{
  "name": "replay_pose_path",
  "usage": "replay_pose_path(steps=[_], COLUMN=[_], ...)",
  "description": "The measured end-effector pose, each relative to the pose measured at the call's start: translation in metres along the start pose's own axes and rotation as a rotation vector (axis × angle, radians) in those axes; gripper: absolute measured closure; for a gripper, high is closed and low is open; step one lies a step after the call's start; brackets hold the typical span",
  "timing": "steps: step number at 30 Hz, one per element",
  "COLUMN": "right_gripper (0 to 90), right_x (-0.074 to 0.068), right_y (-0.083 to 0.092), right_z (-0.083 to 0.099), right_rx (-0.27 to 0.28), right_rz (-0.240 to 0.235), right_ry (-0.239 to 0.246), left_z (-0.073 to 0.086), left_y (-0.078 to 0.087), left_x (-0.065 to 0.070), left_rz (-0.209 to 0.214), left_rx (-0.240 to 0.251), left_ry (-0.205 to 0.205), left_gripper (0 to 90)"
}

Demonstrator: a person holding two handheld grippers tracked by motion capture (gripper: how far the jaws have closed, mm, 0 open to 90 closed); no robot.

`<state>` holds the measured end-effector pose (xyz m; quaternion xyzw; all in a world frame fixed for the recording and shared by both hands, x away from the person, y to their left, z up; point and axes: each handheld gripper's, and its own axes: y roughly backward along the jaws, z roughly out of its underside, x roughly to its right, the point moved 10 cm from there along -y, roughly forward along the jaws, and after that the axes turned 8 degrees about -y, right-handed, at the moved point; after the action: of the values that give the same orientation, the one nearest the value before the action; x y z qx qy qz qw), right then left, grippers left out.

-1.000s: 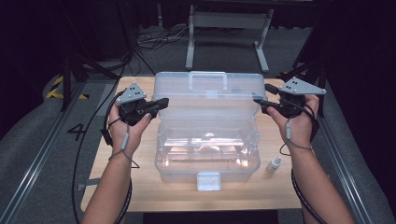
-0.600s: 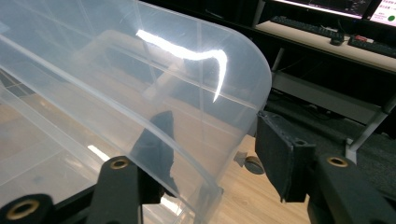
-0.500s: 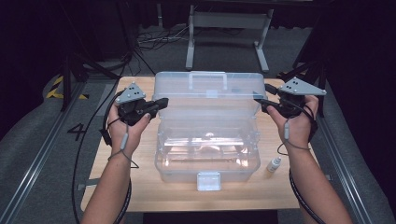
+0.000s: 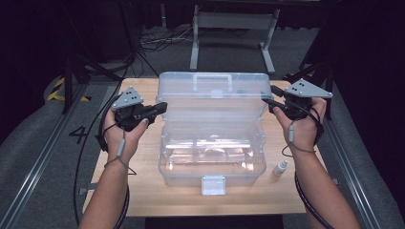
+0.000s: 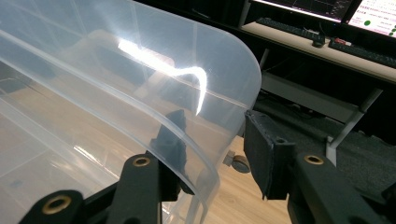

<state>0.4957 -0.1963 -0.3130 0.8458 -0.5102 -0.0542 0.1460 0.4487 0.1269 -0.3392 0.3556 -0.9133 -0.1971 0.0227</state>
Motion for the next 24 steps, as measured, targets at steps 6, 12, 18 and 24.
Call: replay_pose_path(steps=[6, 12, 18, 24], right_gripper=[62.4, 66.3, 67.2, 69.3], right_x=[0.003, 0.006, 0.009, 0.013], right_y=[-0.003, -0.007, -0.012, -0.018], right_z=[-0.002, -0.004, -0.006, -0.008], right_rx=[-0.001, -0.024, -0.037, -0.046], right_rz=[0.008, 0.039, 0.042, 0.041], right_ry=[0.003, 0.019, -0.003, -0.028], left_z=[0.003, 0.009, 0.024, 0.042], left_y=[0.014, 0.026, 0.031, 0.032], left_x=[-0.002, -0.012, -0.022, -0.041], left_rz=[-0.013, -0.039, -0.069, -0.072], left_rx=[-0.007, -0.009, -0.047, -0.077], left_ry=[-0.003, 0.017, 0.022, 0.057], left_gripper=[88.0, 87.4, 86.1, 82.4])
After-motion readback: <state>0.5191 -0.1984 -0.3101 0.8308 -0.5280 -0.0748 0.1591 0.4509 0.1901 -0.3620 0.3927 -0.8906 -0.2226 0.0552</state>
